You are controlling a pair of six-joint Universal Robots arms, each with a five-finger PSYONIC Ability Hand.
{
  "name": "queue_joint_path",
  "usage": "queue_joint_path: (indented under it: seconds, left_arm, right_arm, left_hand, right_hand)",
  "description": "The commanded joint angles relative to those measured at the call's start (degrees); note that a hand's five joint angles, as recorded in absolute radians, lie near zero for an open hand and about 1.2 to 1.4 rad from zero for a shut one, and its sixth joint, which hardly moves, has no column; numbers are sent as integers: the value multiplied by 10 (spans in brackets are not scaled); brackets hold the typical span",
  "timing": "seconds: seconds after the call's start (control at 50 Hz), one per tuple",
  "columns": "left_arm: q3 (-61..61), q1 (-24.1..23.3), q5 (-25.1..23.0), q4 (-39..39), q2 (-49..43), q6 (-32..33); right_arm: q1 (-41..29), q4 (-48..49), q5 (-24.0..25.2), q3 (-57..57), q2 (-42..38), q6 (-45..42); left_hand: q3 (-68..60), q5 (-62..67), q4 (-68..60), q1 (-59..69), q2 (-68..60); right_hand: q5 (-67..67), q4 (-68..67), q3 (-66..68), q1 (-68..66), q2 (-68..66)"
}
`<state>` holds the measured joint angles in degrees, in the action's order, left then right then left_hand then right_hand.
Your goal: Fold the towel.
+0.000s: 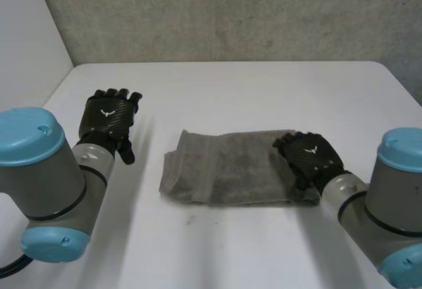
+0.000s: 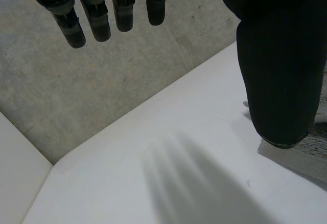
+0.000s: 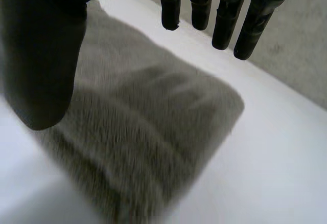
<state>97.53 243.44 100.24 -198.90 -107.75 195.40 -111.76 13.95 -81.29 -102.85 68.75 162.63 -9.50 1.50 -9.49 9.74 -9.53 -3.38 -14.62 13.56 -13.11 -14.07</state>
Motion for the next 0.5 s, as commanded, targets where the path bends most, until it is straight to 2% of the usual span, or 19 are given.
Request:
queue_joint_path:
  seconds: [0.02,0.18,0.22,0.24,0.26,0.28,0.32,0.34,0.36,0.5]
  left_arm:
    - [1,0,-7,0,0,-8]
    - [4,-2,-11,0,0,-11]
    - [4,-2,-11,0,0,-11]
    - [4,-2,-11,0,0,-11]
    - [4,-2,-11,0,0,-11]
    - [4,-2,-11,0,0,-11]
    - [4,-2,-11,0,0,-11]
    - [4,-2,-11,0,0,-11]
    - [5,-2,-11,0,0,-11]
    - [8,-1,-11,-1,1,-11]
  right_arm:
    - [32,33,-1,-41,0,-32]
    - [55,50,-2,-61,-3,-57]
    - [60,64,-1,-62,-8,-57]
    - [60,64,-1,-62,-8,-57]
    - [62,72,-1,-62,-10,-57]
    - [62,72,-1,-62,-10,-57]
    - [63,80,1,-60,-11,-55]
    - [63,80,1,-60,-11,-55]
    - [63,81,0,-60,-10,-55]
    - [58,77,6,-51,-3,-52]
  left_hand:
    - [-5,-15,-5,3,-5]
    - [-5,-15,-5,3,-5]
    - [-5,-15,-5,3,-5]
    - [-5,-15,-5,3,-5]
    - [-5,-15,-5,3,-5]
    - [-5,-15,-5,3,-5]
    - [-5,-15,-5,3,-5]
    - [-5,-15,-5,3,-5]
    - [-5,-15,-5,3,-5]
    - [-5,-15,-5,3,-5]
  right_hand:
    - [-1,12,-1,-3,6]
    - [-123,-111,122,-126,-117]
    - [-294,-282,292,-297,-287]
    - [-295,-283,293,-298,-288]
    - [-392,-379,390,-394,-385]
    - [-393,-380,391,-395,-386]
    - [-560,-548,558,-563,-553]
    - [-561,-548,559,-564,-554]
    - [-647,-635,646,-650,-640]
    - [-657,-644,655,-659,-650]
